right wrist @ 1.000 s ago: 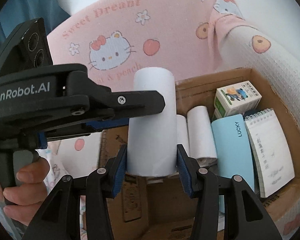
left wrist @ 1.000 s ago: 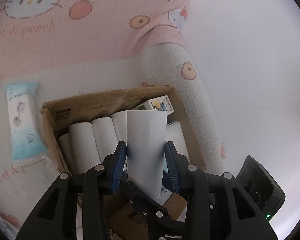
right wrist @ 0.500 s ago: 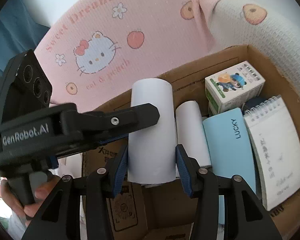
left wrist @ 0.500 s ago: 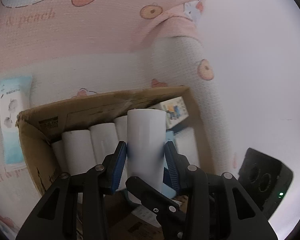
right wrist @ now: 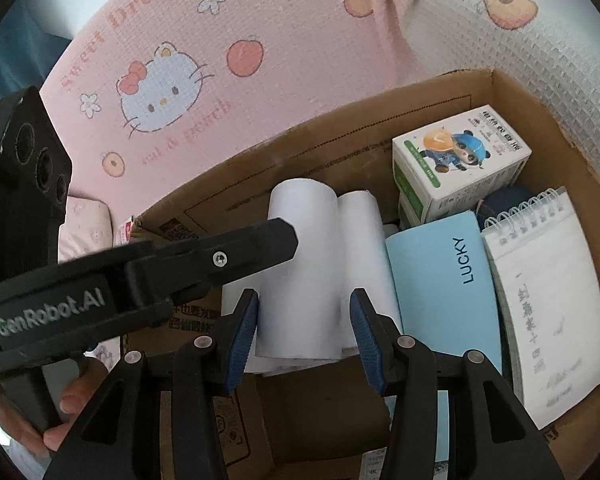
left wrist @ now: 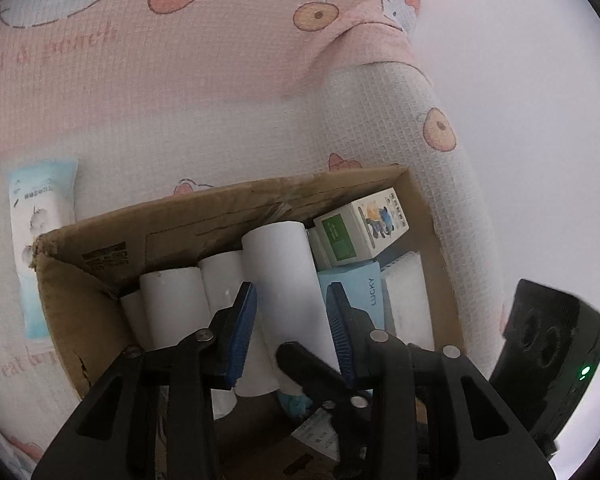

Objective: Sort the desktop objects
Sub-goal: 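Lower the tube into the box among the paper rolls and open the right tool, then withdraw the right tool up and away from the box, then move the right tool to the white paper tube lying beside the pouch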

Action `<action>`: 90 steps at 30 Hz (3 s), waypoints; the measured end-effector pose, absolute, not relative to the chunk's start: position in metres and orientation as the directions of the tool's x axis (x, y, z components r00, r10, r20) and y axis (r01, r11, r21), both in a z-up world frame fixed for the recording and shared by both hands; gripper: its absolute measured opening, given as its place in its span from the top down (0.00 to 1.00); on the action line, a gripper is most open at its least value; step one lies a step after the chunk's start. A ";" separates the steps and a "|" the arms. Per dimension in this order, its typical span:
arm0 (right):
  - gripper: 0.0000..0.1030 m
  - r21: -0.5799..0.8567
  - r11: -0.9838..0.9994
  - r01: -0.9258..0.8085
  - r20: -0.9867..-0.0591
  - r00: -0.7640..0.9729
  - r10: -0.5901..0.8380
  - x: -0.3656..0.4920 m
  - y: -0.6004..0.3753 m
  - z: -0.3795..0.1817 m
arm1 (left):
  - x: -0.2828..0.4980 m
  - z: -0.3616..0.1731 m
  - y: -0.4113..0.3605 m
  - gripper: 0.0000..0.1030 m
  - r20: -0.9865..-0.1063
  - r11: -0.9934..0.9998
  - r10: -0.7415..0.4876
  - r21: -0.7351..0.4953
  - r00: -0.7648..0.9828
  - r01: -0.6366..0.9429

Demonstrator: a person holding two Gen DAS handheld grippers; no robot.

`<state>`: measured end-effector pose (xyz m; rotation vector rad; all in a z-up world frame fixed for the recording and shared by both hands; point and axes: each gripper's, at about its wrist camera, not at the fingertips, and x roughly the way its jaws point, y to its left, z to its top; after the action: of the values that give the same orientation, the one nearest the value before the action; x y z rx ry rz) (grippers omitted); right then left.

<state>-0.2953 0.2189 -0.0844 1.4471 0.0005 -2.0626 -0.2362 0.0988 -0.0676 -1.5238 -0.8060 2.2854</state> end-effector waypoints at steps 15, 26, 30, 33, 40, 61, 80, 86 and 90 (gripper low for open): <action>0.56 0.185 -0.826 0.533 -0.859 -0.321 -0.399 -0.255 0.197 -0.034 | -0.203 -0.040 0.088 0.59 -0.676 -0.801 0.515 -0.599 -0.528 -0.014; 0.56 0.035 -0.856 0.516 -0.892 -0.370 -0.259 -0.214 0.185 -0.016 | -0.165 -0.010 0.061 0.55 -0.645 -0.840 0.470 -0.536 -0.603 -0.082; 0.56 -0.013 -0.852 0.523 -0.891 -0.392 -0.228 -0.198 0.169 -0.008 | -0.150 -0.001 0.049 0.55 -0.637 -0.862 0.453 -0.492 -0.624 -0.124; 0.56 -0.078 -0.835 0.544 -0.887 -0.421 -0.191 -0.187 0.153 -0.004 | -0.139 0.006 0.040 0.55 -0.637 -0.893 0.411 -0.423 -0.652 -0.150; 0.55 -0.154 -0.784 0.602 -0.877 -0.448 -0.172 -0.167 0.119 -0.003 | -0.119 0.012 0.015 0.50 -0.639 -0.948 0.293 -0.289 -0.711 -0.131; 0.55 -0.221 -0.683 0.696 -0.905 -0.408 -0.122 -0.146 0.042 -0.032 | -0.111 -0.090 -0.136 0.50 -0.715 -0.914 0.106 -0.343 -0.691 0.215; 0.55 -0.137 -0.705 0.696 -0.959 -0.271 -0.081 -0.174 -0.035 -0.132 | -0.134 -0.170 -0.208 0.49 -0.841 -0.751 0.090 -0.409 -0.534 0.518; 0.55 -0.015 -0.745 0.667 -0.955 -0.230 -0.187 -0.192 -0.050 -0.145 | -0.125 -0.183 -0.254 0.49 -0.808 -0.583 0.130 -0.531 -0.575 0.615; 0.55 0.068 -0.742 0.667 -0.936 -0.215 -0.280 -0.199 -0.065 -0.146 | -0.123 -0.187 -0.276 0.49 -0.788 -0.509 0.121 -0.572 -0.604 0.644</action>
<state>-0.1985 -0.0647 -0.1462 1.4332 0.4711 -2.0023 -0.1228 -0.2760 -0.1867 -1.4539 -1.6456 2.7058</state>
